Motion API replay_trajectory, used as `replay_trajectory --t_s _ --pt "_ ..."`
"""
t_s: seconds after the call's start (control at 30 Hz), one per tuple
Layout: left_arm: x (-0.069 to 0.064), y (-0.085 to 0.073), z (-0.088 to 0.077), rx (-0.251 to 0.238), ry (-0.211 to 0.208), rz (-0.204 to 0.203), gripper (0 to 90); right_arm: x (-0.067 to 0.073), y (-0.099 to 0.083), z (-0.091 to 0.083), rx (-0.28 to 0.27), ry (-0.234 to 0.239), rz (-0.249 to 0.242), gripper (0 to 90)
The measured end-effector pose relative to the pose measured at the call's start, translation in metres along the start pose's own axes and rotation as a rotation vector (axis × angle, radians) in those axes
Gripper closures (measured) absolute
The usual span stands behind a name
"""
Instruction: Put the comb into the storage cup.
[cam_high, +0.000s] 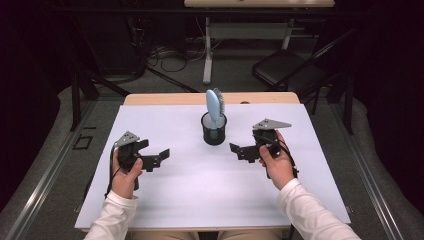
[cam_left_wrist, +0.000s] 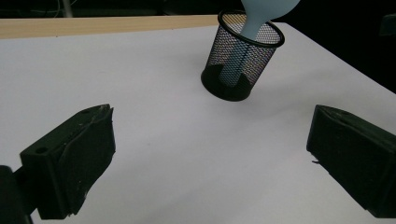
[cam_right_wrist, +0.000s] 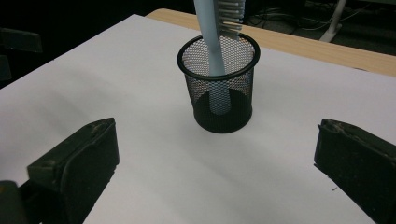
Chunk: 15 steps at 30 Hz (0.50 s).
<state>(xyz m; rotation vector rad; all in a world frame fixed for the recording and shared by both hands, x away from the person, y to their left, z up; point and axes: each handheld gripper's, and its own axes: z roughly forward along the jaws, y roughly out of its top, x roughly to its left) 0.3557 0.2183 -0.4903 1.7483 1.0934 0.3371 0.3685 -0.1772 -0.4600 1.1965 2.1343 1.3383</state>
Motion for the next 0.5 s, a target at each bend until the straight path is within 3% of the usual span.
replay_trajectory --t_s 0.5 --pt "0.003 0.000 -0.001 0.000 0.010 0.001 1.3 -0.009 -0.048 -0.013 -0.008 -0.042 0.052 0.0"
